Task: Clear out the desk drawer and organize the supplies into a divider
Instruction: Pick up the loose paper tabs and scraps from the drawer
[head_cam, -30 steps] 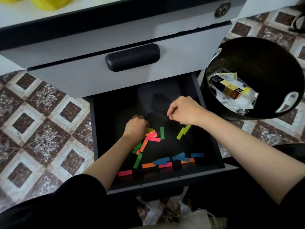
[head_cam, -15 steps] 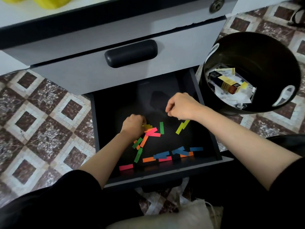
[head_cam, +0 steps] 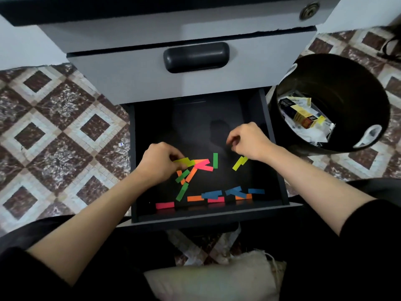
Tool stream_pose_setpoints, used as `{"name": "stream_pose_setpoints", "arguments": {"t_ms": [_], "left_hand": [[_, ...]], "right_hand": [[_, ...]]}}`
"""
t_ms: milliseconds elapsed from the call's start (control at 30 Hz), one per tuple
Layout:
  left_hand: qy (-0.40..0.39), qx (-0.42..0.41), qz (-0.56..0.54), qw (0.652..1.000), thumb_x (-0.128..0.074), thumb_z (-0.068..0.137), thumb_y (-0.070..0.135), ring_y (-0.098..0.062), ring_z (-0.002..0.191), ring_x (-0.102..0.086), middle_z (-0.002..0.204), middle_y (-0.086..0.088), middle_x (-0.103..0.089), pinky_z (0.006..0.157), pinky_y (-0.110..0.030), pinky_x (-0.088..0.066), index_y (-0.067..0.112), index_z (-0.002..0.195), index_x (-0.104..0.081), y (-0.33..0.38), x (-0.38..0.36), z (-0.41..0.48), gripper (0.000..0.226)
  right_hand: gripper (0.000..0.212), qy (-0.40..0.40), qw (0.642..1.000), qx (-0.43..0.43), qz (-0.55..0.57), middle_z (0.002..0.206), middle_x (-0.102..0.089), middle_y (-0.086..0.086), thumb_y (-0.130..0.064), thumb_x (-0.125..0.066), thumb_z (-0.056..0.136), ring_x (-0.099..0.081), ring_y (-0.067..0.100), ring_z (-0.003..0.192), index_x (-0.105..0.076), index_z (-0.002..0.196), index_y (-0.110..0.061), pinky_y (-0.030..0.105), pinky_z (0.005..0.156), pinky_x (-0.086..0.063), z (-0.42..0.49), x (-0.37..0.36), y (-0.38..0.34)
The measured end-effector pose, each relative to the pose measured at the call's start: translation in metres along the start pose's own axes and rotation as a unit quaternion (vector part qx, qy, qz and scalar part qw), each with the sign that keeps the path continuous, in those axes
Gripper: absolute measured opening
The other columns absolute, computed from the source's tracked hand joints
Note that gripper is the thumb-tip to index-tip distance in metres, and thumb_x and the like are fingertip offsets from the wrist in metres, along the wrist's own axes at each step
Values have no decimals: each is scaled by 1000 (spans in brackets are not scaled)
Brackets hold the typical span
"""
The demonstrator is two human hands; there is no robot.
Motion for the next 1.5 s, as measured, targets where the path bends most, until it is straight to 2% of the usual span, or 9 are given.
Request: {"name": "stream_pose_setpoints", "arguments": {"t_ms": [200,433,633,833,1000,1167,1300,1400,1500], "left_hand": [[15,-27,15,999,-75,78,21,-13,76,-60,77,1,-64,74,-24,-48,14,91,-75,1,15,2,15],[22,-95,20,995,-74,78,19,-14,77,-61,72,5,-60,72,-27,-49,14,86,-76,27,24,1,10],[16,-109,35,993,-72,80,23,-13,76,-60,78,4,-63,72,-29,-51,17,89,-75,32,21,6,11],[32,-110,38,993,-72,80,22,-12,72,-56,76,4,-61,67,-26,-46,17,89,-75,31,23,11,10],[21,-112,40,993,-72,80,22,-11,72,-55,68,11,-55,66,-26,-44,16,89,-74,31,22,13,11],[17,-112,42,993,-71,81,22,-9,67,-51,69,10,-56,64,-24,-41,15,90,-74,32,21,13,11],[15,-110,31,993,-72,80,22,-11,70,-55,65,12,-52,65,-26,-45,15,90,-74,33,23,12,12],[18,-106,31,994,-72,80,22,-13,72,-57,67,10,-54,67,-26,-46,15,89,-74,33,25,13,12],[17,-103,31,994,-72,80,22,-12,72,-56,67,10,-54,68,-26,-47,15,89,-74,32,24,13,12]], "right_hand": [[41,-77,987,26,-137,118,-57,6,3,-59,79,-54,25,111,-65,115,-16,30,90,-45,-11,-37,10],[41,-88,975,27,-204,124,-47,8,1,-57,82,-45,25,118,-57,120,-13,31,91,-43,-15,-49,16],[29,-63,971,20,-229,118,-48,6,4,-51,81,-46,24,109,-58,105,-10,31,79,-46,-10,-57,24],[20,-64,973,12,-219,104,-56,4,3,-51,81,-52,23,100,-49,79,-17,26,68,-37,-6,-57,28],[23,-68,982,-32,-172,88,-65,6,6,-50,78,-62,24,85,-63,77,-13,26,66,-46,-5,-46,33],[28,-111,967,-20,-227,111,-56,12,5,-49,84,-59,27,98,-46,65,-16,26,73,-43,-11,-48,25],[22,-100,972,-43,-209,126,-40,16,11,-49,81,-57,34,101,-49,86,-10,30,73,-43,-12,-50,30],[43,-71,978,-69,-183,127,-42,16,13,-52,79,-55,36,106,-48,118,-4,35,80,-46,-10,-47,36],[38,-61,979,-92,-170,116,-54,17,12,-51,79,-57,35,103,-52,114,-1,37,81,-49,-11,-46,38]]}}
Point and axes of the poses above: each hand's wrist, its own z-axis towards the middle knuckle, its own x-axis out of the back of the hand, y = z × x, the point moved 7 cm from there along z, towards the middle knuckle
